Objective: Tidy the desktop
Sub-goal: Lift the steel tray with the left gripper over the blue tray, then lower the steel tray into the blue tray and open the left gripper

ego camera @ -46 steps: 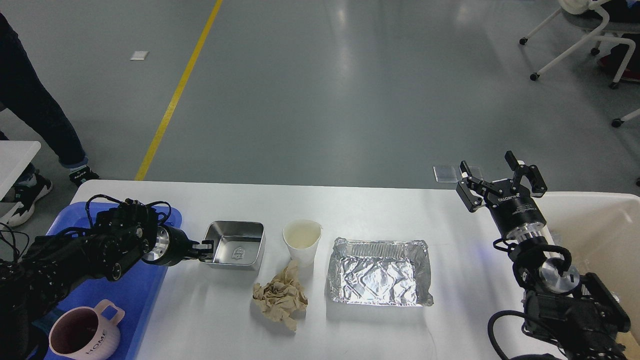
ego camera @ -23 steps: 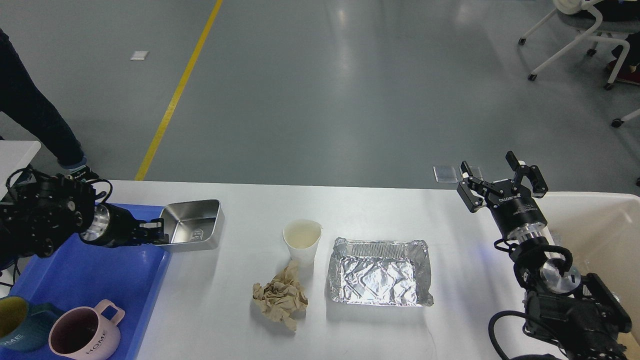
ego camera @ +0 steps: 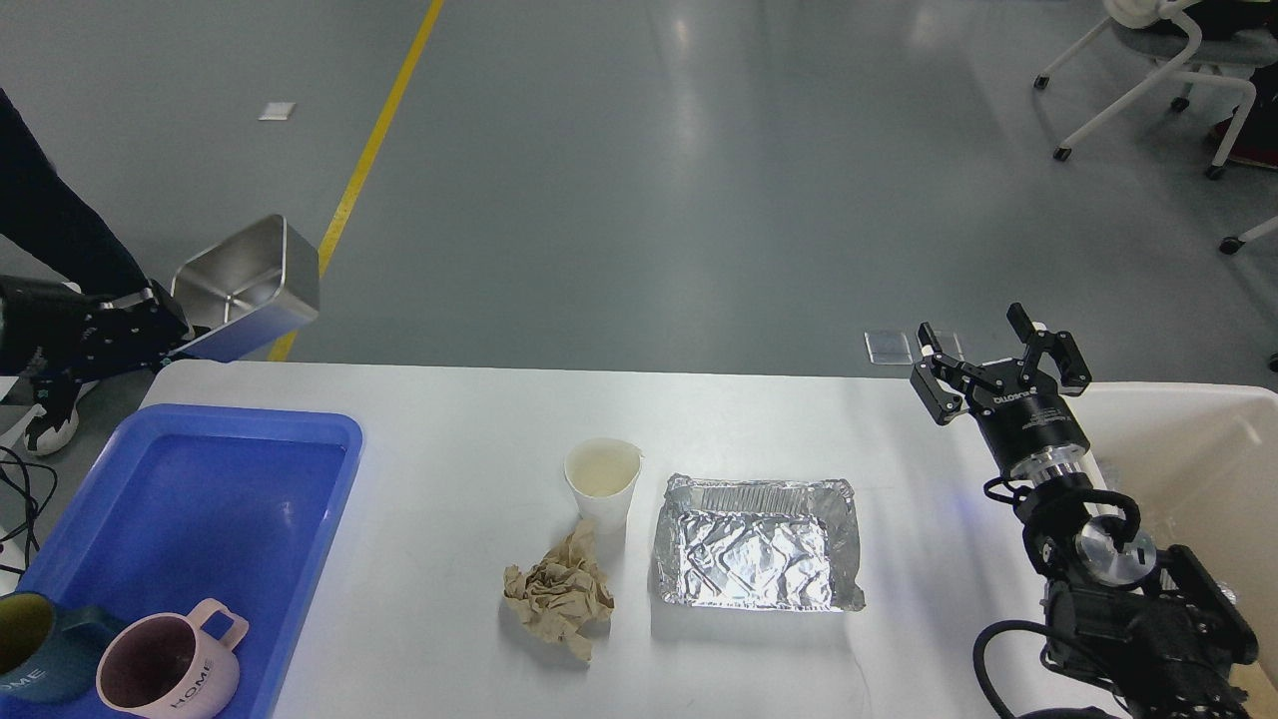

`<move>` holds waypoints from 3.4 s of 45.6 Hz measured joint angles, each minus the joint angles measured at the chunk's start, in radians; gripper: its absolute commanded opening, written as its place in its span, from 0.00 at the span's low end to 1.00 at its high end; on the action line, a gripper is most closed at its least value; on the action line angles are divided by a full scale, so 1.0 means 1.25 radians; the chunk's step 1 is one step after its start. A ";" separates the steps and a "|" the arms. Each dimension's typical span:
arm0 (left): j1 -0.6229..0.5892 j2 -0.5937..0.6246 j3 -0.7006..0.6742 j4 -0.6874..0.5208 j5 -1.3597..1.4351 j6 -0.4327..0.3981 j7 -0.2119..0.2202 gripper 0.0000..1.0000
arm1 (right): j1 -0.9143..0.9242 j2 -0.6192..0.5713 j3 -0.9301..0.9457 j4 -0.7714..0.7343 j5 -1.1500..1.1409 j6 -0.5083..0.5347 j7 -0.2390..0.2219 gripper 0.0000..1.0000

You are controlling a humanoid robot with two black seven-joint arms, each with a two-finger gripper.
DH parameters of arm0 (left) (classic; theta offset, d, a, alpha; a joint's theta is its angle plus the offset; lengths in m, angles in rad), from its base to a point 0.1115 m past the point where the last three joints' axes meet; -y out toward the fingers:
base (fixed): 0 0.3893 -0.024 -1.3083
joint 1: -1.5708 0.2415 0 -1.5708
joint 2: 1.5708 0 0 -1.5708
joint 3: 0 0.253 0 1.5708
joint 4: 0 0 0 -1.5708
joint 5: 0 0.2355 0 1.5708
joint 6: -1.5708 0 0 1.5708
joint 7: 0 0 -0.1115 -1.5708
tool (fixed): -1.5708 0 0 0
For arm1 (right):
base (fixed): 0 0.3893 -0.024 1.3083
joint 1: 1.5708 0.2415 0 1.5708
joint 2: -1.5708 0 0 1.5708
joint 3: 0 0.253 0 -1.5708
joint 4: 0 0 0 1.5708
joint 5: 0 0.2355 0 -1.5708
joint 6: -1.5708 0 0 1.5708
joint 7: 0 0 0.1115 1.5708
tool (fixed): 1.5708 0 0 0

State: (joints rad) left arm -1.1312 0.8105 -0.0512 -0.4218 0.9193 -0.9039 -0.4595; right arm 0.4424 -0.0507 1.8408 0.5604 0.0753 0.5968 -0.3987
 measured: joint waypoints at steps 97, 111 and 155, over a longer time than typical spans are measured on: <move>0.173 -0.098 0.215 0.100 0.087 0.239 0.088 0.04 | 0.000 0.017 -0.001 0.007 0.000 -0.002 0.000 1.00; 0.210 -0.123 0.223 0.103 0.087 0.291 0.093 0.37 | 0.000 0.025 -0.001 0.008 0.000 -0.002 0.000 1.00; 0.228 -0.164 0.221 0.103 0.072 0.337 0.100 0.97 | 0.000 0.023 -0.001 0.008 0.000 -0.002 0.000 1.00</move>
State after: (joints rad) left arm -0.8458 0.6049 0.2254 -0.2929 1.0095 -0.4832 -0.3340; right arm 0.4419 -0.0214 1.8399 0.5707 0.0753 0.5939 -0.3991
